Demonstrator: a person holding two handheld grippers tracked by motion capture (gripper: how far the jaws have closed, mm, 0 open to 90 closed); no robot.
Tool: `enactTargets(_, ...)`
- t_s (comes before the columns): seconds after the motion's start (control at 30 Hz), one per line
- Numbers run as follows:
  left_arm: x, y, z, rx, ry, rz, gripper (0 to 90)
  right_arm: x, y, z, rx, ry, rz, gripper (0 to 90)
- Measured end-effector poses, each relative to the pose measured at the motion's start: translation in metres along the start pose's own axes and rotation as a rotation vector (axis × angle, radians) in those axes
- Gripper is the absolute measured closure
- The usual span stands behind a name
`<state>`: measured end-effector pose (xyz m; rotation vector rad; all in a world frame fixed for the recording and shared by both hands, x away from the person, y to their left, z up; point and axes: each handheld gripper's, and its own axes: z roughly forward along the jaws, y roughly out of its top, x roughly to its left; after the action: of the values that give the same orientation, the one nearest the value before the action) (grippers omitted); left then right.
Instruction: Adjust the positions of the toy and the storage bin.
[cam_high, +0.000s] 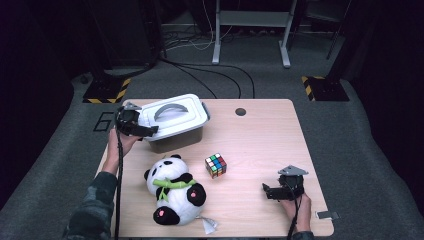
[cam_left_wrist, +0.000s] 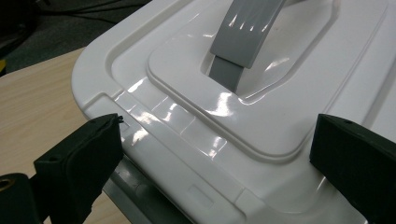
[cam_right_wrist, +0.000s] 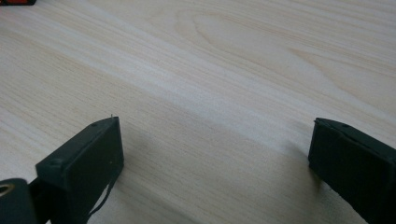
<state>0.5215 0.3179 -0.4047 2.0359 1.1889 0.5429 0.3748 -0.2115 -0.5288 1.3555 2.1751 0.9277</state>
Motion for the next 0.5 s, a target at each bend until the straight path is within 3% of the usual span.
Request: enactTargets(0.5, -0.017, 0.02, 0.02, 0.019, -0.016, 0.028, 2.4, 0.0, 0.0, 0.0, 0.0, 0.0, 0.0, 2.6)
